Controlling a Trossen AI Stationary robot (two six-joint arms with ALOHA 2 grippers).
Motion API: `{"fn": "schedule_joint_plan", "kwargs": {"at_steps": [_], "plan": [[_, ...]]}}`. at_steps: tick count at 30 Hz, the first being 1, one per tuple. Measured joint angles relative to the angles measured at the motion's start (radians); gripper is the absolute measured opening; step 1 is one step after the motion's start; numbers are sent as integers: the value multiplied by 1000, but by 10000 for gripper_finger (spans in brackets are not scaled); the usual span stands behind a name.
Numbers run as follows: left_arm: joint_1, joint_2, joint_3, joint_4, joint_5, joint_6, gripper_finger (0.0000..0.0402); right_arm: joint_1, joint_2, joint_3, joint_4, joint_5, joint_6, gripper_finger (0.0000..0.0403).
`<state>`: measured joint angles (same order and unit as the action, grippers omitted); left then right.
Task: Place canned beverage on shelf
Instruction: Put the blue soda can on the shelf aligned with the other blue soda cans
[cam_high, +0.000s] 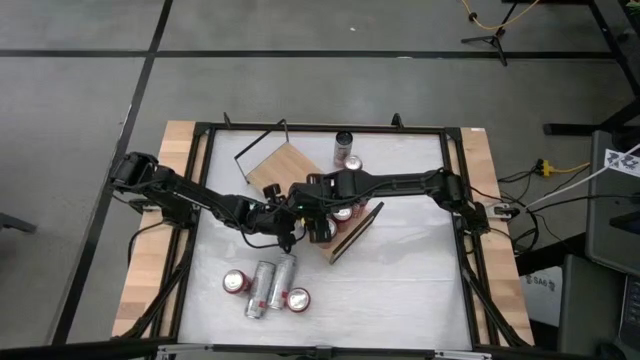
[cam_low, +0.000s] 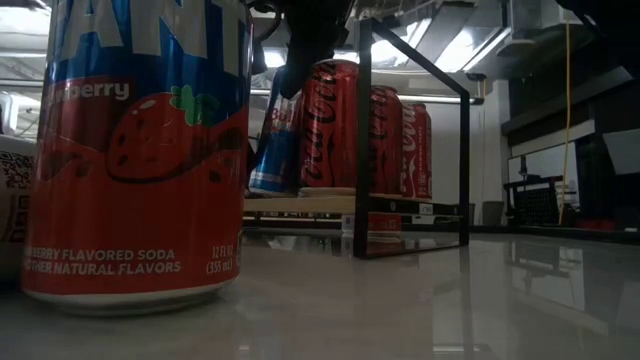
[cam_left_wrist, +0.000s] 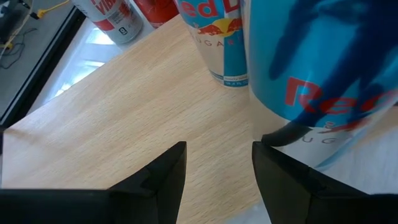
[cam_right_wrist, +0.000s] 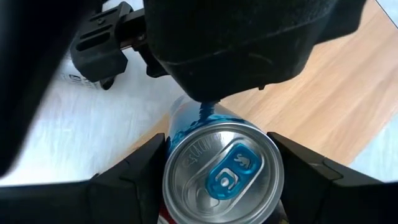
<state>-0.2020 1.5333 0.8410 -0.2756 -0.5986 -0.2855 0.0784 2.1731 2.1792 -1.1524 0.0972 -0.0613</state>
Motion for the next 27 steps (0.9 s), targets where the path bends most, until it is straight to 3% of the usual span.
{"fn": "schedule_joint_plan", "kwargs": {"at_steps": [19,27], "plan": [[0,0,0,8,-13,-2,181,0,0,0,-2,-3,0,237],[0,0,0,11,-13,-4,181,-1,0,0,1,-3,0,317]]}}
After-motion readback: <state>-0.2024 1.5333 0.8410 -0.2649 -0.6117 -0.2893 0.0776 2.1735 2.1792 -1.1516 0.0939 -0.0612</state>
